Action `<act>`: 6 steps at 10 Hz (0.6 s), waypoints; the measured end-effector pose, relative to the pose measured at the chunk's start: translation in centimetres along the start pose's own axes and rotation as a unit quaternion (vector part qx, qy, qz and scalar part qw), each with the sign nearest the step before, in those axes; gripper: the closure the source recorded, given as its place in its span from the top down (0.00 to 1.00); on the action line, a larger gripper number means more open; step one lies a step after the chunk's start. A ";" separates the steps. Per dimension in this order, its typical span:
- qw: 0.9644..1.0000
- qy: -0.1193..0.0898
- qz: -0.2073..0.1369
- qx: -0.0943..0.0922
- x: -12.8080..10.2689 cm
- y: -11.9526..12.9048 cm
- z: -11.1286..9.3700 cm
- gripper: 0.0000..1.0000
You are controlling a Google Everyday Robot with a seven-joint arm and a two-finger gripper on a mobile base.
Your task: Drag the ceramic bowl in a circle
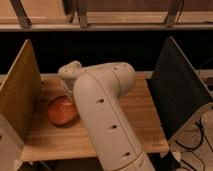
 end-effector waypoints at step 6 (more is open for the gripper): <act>0.997 -0.054 0.049 -0.004 -9.4 -0.5 0.3 0.00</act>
